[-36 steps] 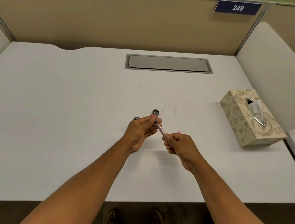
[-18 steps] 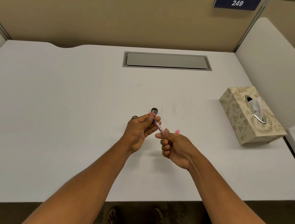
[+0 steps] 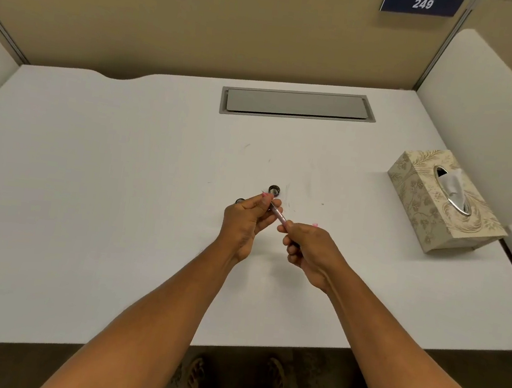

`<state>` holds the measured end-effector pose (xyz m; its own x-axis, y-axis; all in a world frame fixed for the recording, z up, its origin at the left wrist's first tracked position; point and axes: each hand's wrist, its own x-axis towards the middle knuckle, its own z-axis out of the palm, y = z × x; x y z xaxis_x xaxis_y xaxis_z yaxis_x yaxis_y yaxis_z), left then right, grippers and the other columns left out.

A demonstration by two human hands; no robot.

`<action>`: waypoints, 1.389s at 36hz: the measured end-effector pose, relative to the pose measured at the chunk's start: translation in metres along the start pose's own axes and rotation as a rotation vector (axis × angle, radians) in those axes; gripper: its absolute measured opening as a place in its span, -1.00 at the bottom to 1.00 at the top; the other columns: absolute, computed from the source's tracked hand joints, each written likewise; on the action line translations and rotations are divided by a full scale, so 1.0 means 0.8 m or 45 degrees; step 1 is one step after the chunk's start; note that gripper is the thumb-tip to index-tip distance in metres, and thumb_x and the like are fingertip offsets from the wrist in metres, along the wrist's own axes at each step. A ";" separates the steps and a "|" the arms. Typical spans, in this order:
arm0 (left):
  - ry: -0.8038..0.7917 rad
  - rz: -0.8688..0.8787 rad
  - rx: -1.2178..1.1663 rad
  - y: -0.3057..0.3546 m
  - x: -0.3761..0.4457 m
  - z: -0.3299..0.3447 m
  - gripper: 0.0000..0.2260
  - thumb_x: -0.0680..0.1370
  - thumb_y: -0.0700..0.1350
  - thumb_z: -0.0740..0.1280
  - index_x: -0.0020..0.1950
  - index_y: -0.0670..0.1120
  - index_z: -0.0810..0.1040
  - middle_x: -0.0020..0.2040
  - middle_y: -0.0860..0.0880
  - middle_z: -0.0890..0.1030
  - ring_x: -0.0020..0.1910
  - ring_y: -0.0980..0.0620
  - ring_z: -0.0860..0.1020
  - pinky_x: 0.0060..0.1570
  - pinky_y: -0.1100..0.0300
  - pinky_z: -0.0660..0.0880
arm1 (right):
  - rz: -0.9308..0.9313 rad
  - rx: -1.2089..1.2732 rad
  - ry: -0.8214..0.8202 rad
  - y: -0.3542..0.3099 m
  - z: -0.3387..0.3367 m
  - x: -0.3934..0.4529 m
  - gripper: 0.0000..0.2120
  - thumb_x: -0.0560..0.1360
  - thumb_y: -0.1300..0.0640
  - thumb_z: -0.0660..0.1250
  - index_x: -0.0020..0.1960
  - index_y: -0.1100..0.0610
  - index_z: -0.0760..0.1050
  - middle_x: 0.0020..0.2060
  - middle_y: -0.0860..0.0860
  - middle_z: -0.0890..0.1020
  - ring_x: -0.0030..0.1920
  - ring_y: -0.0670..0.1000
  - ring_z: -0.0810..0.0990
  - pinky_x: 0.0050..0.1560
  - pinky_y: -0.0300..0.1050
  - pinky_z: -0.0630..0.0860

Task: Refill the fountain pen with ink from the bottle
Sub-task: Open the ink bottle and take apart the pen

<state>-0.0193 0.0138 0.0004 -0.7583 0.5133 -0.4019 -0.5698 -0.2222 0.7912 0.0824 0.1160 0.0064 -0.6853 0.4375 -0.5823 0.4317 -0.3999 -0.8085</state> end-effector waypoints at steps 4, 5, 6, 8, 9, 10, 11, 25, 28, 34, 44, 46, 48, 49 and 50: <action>0.000 -0.004 0.010 0.001 0.002 -0.002 -0.87 0.61 -0.22 0.34 0.05 -0.23 0.66 -0.13 -0.08 0.73 -0.04 -0.04 0.68 -0.02 0.20 0.64 | 0.080 0.022 -0.062 -0.006 -0.009 -0.003 -0.62 0.63 -0.09 0.26 0.03 0.22 0.64 -0.31 0.02 0.60 -0.35 -0.06 0.48 -0.27 -0.19 0.46; 0.003 -0.004 0.011 0.001 0.002 -0.002 -0.87 0.61 -0.21 0.34 0.06 -0.23 0.66 -0.13 -0.08 0.73 -0.02 -0.04 0.68 0.00 0.19 0.64 | 0.097 0.015 -0.063 -0.006 -0.011 -0.003 -0.60 0.64 -0.11 0.24 0.01 0.21 0.64 -0.31 0.02 0.62 -0.35 -0.06 0.50 -0.26 -0.19 0.46; 0.006 -0.005 0.012 0.002 0.002 -0.002 -0.87 0.61 -0.21 0.34 0.05 -0.20 0.67 -0.12 -0.07 0.74 -0.01 -0.04 0.67 0.02 0.18 0.64 | 0.108 0.003 -0.059 -0.006 -0.014 -0.003 -0.60 0.64 -0.10 0.23 0.00 0.20 0.65 -0.31 0.01 0.62 -0.35 -0.06 0.51 -0.26 -0.18 0.45; 0.010 -0.007 0.019 0.003 0.003 -0.003 -0.88 0.61 -0.21 0.35 -0.01 -0.15 0.69 -0.12 -0.06 0.74 0.01 -0.03 0.67 0.04 0.17 0.63 | 0.111 -0.036 -0.049 -0.005 -0.017 -0.003 -0.65 0.64 -0.06 0.25 -0.01 0.18 0.66 -0.29 0.00 0.63 -0.34 -0.07 0.52 -0.26 -0.18 0.44; 0.009 -0.010 0.027 0.004 0.004 -0.004 -0.88 0.61 -0.20 0.35 -0.03 -0.13 0.69 -0.11 -0.06 0.74 0.01 -0.02 0.67 0.03 0.17 0.62 | 0.106 -0.052 -0.047 -0.005 -0.018 -0.003 -0.68 0.63 -0.04 0.27 0.00 0.18 0.66 -0.29 -0.01 0.63 -0.33 -0.07 0.52 -0.26 -0.18 0.44; 0.010 -0.013 0.037 0.004 0.004 -0.004 -0.88 0.60 -0.20 0.35 -0.03 -0.13 0.70 -0.11 -0.06 0.74 0.00 -0.01 0.68 0.02 0.18 0.62 | 0.100 -0.059 -0.048 -0.004 -0.019 -0.003 -0.70 0.62 -0.02 0.28 0.00 0.18 0.67 -0.28 -0.01 0.63 -0.32 -0.07 0.53 -0.25 -0.18 0.45; 0.010 -0.017 0.046 0.004 0.004 -0.004 -0.88 0.60 -0.20 0.35 -0.02 -0.13 0.70 -0.11 -0.05 0.74 -0.01 0.01 0.68 0.01 0.19 0.62 | 0.095 -0.062 -0.049 -0.004 -0.020 -0.003 -0.72 0.61 -0.01 0.30 0.00 0.17 0.67 -0.29 -0.02 0.63 -0.31 -0.07 0.54 -0.25 -0.18 0.45; 0.015 -0.029 0.125 0.002 0.003 -0.002 -0.88 0.60 -0.14 0.37 -0.02 -0.12 0.71 -0.10 -0.04 0.74 0.00 0.01 0.64 0.08 0.16 0.57 | 0.037 -0.159 -0.081 -0.017 -0.033 -0.014 -0.90 0.51 0.09 0.45 -0.04 0.12 0.63 -0.19 0.02 0.63 -0.16 0.00 0.59 -0.10 -0.08 0.47; 0.011 -0.033 0.125 0.002 0.003 0.000 -0.88 0.59 -0.14 0.38 -0.01 -0.12 0.71 -0.10 -0.04 0.74 -0.01 0.02 0.65 0.07 0.17 0.57 | 0.052 -0.142 -0.106 -0.022 -0.035 -0.015 -0.80 0.52 0.00 0.44 0.02 0.12 0.65 -0.14 0.03 0.68 -0.17 -0.02 0.62 -0.09 -0.08 0.47; 0.001 -0.041 0.132 0.001 0.000 0.001 -0.88 0.59 -0.14 0.38 -0.05 -0.10 0.71 -0.10 -0.04 0.74 -0.03 0.02 0.64 0.07 0.16 0.56 | 0.044 -0.273 -0.137 -0.032 -0.037 -0.014 -0.73 0.58 0.02 0.33 0.10 0.20 0.66 -0.12 0.05 0.70 -0.19 -0.02 0.60 -0.10 -0.10 0.45; 0.002 -0.048 0.124 0.003 -0.006 0.002 -0.89 0.60 -0.15 0.37 0.00 -0.14 0.68 -0.13 -0.03 0.75 -0.06 0.06 0.66 0.00 0.21 0.58 | -0.052 -0.405 -0.139 -0.028 -0.038 -0.019 -0.88 0.55 0.11 0.39 0.00 0.14 0.66 -0.16 -0.01 0.67 -0.17 -0.02 0.55 -0.08 -0.10 0.42; 0.001 -0.048 0.127 0.002 -0.007 0.001 -0.90 0.60 -0.15 0.38 -0.01 -0.13 0.68 -0.14 -0.03 0.75 -0.07 0.06 0.66 0.00 0.21 0.58 | -0.064 -0.411 -0.151 -0.026 -0.038 -0.020 -0.96 0.53 0.13 0.41 -0.07 0.08 0.64 -0.19 -0.02 0.65 -0.20 -0.04 0.54 -0.06 -0.08 0.39; 0.003 -0.049 0.122 0.000 -0.009 0.002 -0.90 0.60 -0.15 0.38 -0.04 -0.12 0.69 -0.15 -0.03 0.75 -0.07 0.05 0.65 0.04 0.18 0.58 | -0.077 -0.417 -0.160 -0.024 -0.039 -0.022 -0.99 0.51 0.14 0.44 -0.09 0.06 0.64 -0.19 -0.03 0.65 -0.22 -0.04 0.53 -0.06 -0.07 0.35; 0.003 -0.047 0.119 0.000 -0.010 0.003 -0.89 0.59 -0.15 0.38 -0.08 -0.11 0.69 -0.15 -0.03 0.74 -0.06 0.03 0.65 0.06 0.16 0.58 | -0.080 -0.419 -0.158 -0.024 -0.040 -0.022 -0.97 0.50 0.12 0.44 -0.08 0.06 0.65 -0.18 -0.03 0.65 -0.21 -0.04 0.52 -0.06 -0.06 0.34; 0.000 -0.044 0.117 -0.001 -0.011 0.003 -0.86 0.60 -0.15 0.38 -0.12 -0.09 0.70 -0.15 -0.04 0.74 -0.06 0.03 0.64 0.07 0.15 0.58 | -0.080 -0.421 -0.152 -0.024 -0.040 -0.023 -0.93 0.50 0.08 0.45 -0.06 0.08 0.67 -0.17 -0.03 0.67 -0.19 -0.04 0.52 -0.07 -0.06 0.34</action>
<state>-0.0115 0.0115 0.0045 -0.7385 0.5194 -0.4299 -0.5642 -0.1269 0.8158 0.1054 0.1415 0.0299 -0.7717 0.3478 -0.5324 0.5398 -0.0843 -0.8376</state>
